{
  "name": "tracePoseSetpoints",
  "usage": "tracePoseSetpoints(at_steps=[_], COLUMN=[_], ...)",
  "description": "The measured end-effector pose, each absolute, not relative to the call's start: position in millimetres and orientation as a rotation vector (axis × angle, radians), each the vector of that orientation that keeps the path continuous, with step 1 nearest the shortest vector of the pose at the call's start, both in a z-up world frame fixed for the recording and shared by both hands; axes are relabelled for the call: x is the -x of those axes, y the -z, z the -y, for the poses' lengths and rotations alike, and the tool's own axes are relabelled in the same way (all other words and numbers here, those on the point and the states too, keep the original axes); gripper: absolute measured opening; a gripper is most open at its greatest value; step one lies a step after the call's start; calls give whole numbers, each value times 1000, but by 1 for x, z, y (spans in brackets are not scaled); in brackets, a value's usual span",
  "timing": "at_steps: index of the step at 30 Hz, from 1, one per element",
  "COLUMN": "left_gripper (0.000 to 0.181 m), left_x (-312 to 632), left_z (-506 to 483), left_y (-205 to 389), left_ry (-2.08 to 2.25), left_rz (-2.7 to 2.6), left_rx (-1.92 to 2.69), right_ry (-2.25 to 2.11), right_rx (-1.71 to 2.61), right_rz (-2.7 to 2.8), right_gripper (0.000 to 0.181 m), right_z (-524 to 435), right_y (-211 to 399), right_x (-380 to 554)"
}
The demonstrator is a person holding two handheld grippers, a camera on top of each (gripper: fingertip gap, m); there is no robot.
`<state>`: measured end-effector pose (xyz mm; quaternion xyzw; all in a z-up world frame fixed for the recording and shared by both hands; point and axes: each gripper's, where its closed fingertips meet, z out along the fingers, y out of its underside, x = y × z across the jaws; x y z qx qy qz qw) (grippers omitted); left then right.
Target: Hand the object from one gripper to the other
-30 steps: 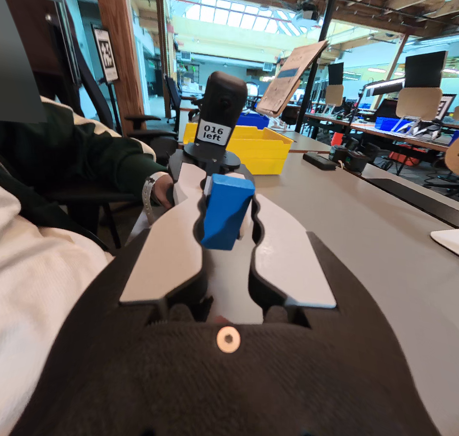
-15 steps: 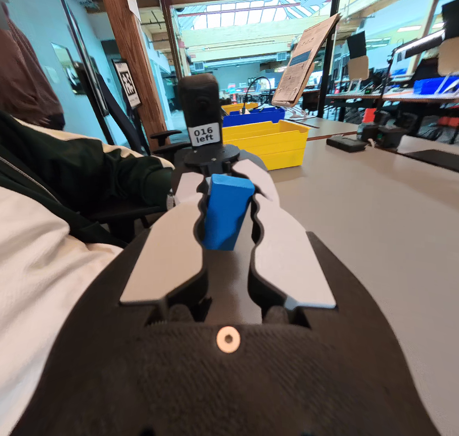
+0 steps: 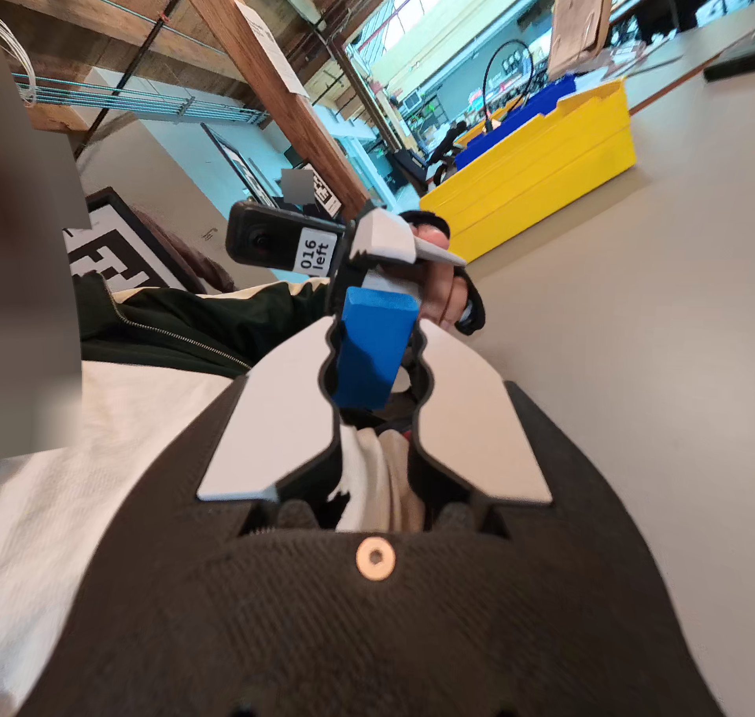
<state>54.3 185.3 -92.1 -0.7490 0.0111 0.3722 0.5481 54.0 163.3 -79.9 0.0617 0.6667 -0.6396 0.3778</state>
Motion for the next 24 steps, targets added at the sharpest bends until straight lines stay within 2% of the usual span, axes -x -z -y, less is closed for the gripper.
tracePoseSetpoints(at_steps=[6, 9, 10, 12, 15, 19, 24], left_gripper=[68, 68, 68, 68, 68, 67, 68], left_x=[-64, -61, -61, -59, -51, -29, -12], left_z=[-191, -190, -189, -188, -185, -170, -154], left_y=[100, 102, 101, 102, 104, 118, 142], left_ry=[-782, -812, -819, -826, -861, -912, -932], left_rz=[-69, -64, -60, -45, -6, 149, 309], left_rx=[1806, 1828, 1831, 1837, 1857, 1962, 2120], right_ry=[1568, 1593, 1613, 1662, 1714, 1776, 1750], right_rx=[-168, -170, -180, -232, -332, -471, -450], right_rz=[-1710, -1714, -1717, -1760, -1873, -2023, -2225], right_gripper=[34, 34, 36, 54, 64, 58, 45], right_z=[-160, -159, -157, -154, -153, -158, -156], right_y=[88, 88, 88, 92, 100, 109, 121], right_x=[-59, -57, -55, -46, -28, -5, -6])
